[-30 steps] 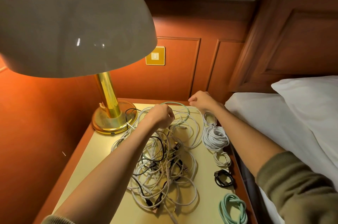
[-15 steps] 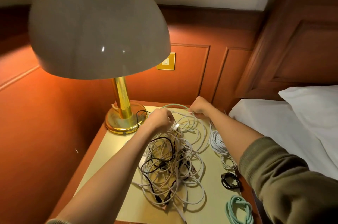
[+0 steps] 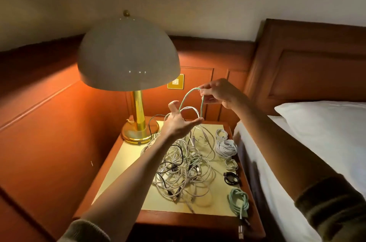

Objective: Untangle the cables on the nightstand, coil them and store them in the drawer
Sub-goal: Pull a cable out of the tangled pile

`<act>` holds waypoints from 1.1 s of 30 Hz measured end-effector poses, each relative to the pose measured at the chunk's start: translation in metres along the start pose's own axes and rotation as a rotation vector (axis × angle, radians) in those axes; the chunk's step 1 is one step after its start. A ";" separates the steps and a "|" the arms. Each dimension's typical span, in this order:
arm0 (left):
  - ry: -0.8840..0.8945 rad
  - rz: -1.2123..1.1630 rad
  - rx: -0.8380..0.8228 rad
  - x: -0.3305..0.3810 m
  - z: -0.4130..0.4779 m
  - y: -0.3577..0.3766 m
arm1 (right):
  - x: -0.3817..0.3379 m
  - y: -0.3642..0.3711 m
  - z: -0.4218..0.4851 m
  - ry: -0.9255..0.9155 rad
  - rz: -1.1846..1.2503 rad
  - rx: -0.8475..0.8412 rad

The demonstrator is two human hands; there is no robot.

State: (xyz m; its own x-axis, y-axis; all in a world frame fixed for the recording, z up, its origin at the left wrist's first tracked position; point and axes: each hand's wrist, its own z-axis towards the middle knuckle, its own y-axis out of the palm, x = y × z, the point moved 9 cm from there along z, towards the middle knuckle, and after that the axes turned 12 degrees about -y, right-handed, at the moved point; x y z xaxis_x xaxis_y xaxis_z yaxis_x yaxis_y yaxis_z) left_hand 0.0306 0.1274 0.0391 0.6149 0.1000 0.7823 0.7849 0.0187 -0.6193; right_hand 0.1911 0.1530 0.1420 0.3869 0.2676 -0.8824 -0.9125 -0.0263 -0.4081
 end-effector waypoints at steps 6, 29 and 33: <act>-0.036 0.008 0.184 0.029 -0.010 -0.013 | -0.059 -0.002 -0.031 -0.170 0.160 0.072; 0.658 -0.123 0.427 0.089 -0.072 -0.137 | 0.053 0.124 -0.051 0.006 0.033 -0.018; 0.756 -0.033 0.436 0.093 -0.097 -0.148 | 0.032 0.133 -0.031 -0.006 -0.161 0.015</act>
State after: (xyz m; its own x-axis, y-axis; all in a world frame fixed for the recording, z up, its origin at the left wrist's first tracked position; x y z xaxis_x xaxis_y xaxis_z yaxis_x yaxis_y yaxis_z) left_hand -0.0209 0.0377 0.2097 0.5997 -0.5911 0.5394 0.7989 0.4041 -0.4454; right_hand 0.0865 0.1280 0.0523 0.5274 0.2734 -0.8044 -0.8407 0.0314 -0.5405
